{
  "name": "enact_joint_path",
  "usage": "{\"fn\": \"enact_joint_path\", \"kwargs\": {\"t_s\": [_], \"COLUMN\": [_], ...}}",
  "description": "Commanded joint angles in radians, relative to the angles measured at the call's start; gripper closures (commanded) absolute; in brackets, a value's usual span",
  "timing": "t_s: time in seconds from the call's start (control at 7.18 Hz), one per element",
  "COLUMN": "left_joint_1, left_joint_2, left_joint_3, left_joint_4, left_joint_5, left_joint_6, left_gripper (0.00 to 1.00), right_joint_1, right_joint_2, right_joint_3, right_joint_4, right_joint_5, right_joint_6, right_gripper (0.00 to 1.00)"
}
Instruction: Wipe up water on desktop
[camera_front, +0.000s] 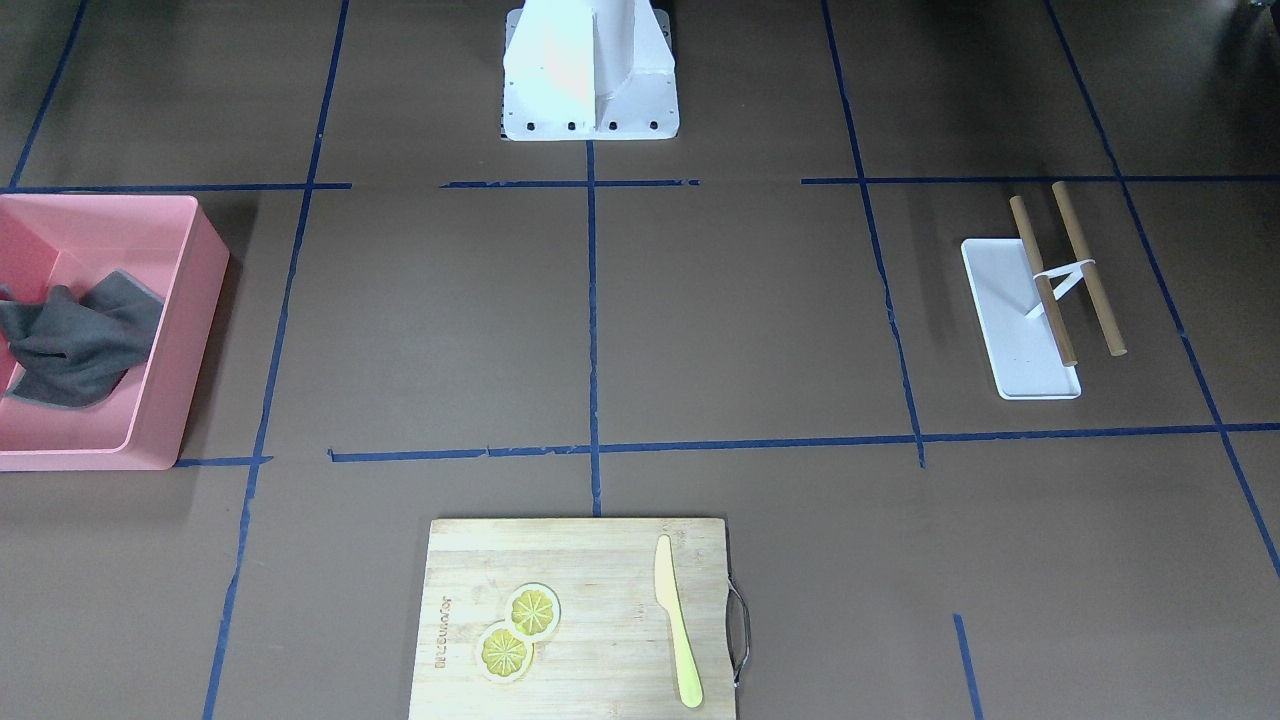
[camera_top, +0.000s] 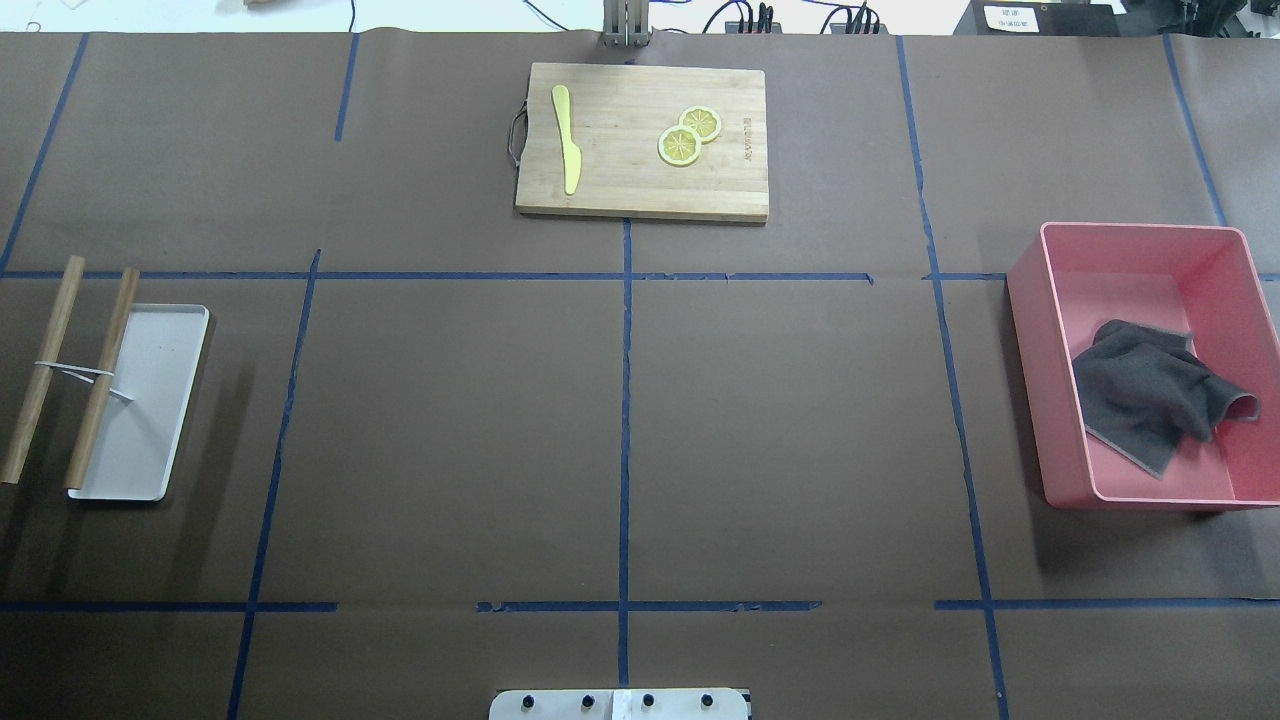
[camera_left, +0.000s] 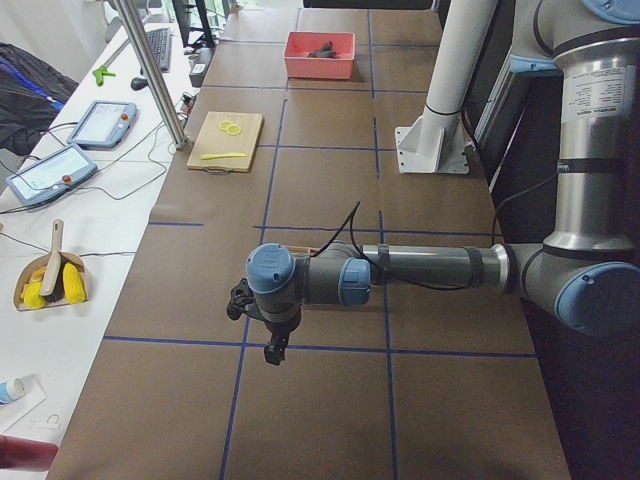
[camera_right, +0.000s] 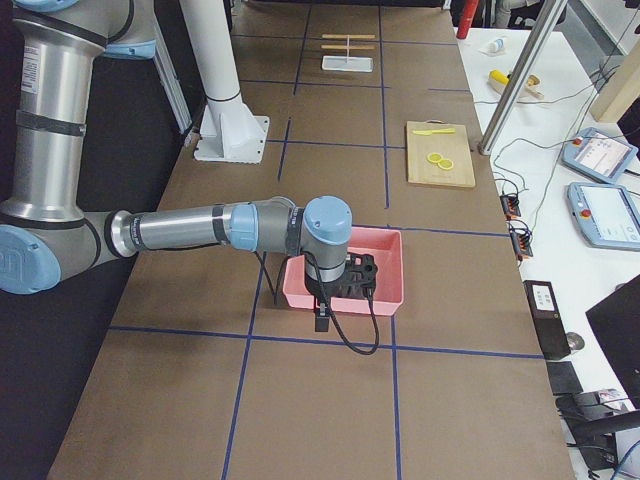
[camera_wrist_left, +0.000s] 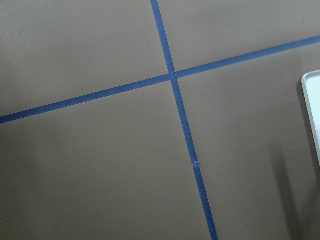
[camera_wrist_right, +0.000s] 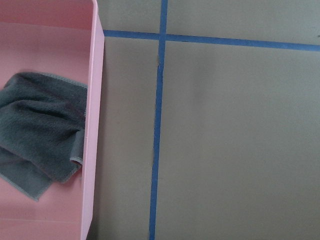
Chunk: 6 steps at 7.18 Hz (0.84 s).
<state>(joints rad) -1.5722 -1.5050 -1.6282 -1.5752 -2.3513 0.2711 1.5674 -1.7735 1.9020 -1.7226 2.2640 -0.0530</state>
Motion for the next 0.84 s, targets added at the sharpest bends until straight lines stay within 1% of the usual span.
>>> {"fn": "enact_joint_path", "kwargs": {"t_s": [0.0,0.14,0.42,0.7], "left_joint_1": [-0.003,-0.006,-0.003,-0.003], "left_joint_2": [0.020,0.029,0.026,0.041], "left_joint_3": [0.016,-0.002,0.011,-0.008], "left_joint_4": [0.006,0.004,0.003,0.007], "left_joint_5": [0.007,0.012,0.038,0.035], "left_joint_6": [-0.003,-0.001,-0.003,-0.001], "left_gripper": [0.00,0.00,0.00,0.00], "right_joint_1": [0.000,0.000,-0.013,-0.036], "right_joint_2": [-0.001,-0.001,-0.001,-0.001], "right_joint_3": [-0.041,-0.037,-0.038,-0.038], "right_joint_4": [0.066,0.066,0.067,0.067], "right_joint_5": [0.000,0.000,0.000,0.000], "right_joint_6": [0.034,0.047,0.045,0.047], "right_gripper": [0.00,0.00,0.00,0.00]}}
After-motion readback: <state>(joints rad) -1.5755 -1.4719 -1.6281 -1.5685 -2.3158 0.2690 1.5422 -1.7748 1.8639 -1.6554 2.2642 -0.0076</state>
